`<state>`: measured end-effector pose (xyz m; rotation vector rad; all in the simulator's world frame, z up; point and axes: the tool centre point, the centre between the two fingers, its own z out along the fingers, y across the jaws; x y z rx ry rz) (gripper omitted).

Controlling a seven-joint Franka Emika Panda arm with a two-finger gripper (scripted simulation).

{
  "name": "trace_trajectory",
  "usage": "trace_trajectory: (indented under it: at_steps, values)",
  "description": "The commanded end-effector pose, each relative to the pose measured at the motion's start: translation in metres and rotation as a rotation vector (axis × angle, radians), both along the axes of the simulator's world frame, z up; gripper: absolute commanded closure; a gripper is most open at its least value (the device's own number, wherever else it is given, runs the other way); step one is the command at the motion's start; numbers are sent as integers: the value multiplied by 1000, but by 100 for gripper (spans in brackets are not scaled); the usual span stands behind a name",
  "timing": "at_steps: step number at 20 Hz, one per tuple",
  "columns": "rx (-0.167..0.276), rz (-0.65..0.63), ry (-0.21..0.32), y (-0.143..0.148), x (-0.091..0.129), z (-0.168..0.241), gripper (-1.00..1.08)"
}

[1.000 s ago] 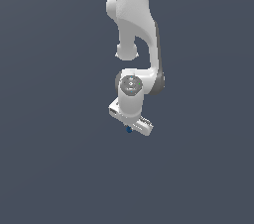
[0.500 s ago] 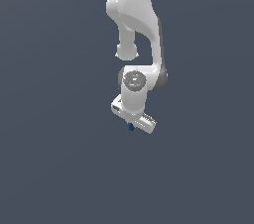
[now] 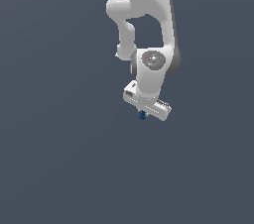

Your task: Pick up the object and move it to a goal position.

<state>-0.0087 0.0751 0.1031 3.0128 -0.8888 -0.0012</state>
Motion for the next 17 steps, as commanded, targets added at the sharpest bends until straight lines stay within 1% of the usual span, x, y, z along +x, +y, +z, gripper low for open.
trace_trajectory:
  at_steps: [1,9,13,17]
  values:
    - [0,1,-1,18,-11,17,108]
    - [-1,1,-1,62,-37,61,108]
    - [-1,1,-1,75,-44,72,108]
    - [0,1,-1,79,-45,77,108]
